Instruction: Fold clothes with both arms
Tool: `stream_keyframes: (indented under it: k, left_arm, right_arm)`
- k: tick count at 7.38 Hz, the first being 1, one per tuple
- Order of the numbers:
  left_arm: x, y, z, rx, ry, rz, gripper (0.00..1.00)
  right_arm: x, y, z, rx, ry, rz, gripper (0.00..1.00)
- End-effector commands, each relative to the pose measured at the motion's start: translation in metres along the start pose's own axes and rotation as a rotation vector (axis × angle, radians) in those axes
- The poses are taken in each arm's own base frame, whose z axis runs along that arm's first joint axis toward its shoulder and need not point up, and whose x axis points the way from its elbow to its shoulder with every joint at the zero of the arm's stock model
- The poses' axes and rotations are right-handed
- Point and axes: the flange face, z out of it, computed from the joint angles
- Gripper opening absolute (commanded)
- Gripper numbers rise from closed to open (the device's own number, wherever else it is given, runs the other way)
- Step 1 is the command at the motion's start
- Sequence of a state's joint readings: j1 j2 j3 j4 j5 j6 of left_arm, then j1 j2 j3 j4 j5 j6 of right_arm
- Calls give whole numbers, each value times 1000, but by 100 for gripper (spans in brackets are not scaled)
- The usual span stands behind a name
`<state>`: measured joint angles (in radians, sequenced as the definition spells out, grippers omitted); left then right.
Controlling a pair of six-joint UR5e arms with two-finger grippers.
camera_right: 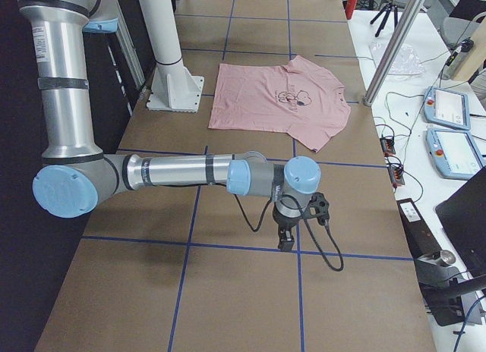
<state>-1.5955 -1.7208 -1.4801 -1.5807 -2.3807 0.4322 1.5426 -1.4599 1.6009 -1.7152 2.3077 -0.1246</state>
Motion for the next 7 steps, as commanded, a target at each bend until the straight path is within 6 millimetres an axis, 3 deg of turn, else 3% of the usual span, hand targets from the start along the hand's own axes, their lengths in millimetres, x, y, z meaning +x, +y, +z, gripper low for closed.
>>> stream_keyframes:
  k: [1, 2, 3, 4, 5, 6, 7]
  left_arm:
    - [25, -58, -34, 133, -14, 140, 100]
    - [40, -71, -27, 206, 23, 215, 100]
    - [49, -77, -9, 212, 38, 177, 100]
    - [68, -89, 4, 214, 57, 177, 100]
    - [96, -132, 10, 230, 73, 185, 100]
    - [94, -145, 20, 217, 88, 121, 100]
    - [124, -171, 42, 183, 124, 49, 100]
  right_arm:
    - [-103, -78, -22, 52, -12, -109, 100]
    - [-153, -109, -19, 86, -24, -141, 100]
    - [-211, -136, -9, 176, -44, -170, 100]
    - [-241, -152, 13, 224, -91, -116, 100]
    - [-273, -158, 39, 245, -149, -34, 100]
    - [-311, -172, 67, 260, -159, 63, 100]
    - [-369, -176, 97, 285, -137, 105, 100]
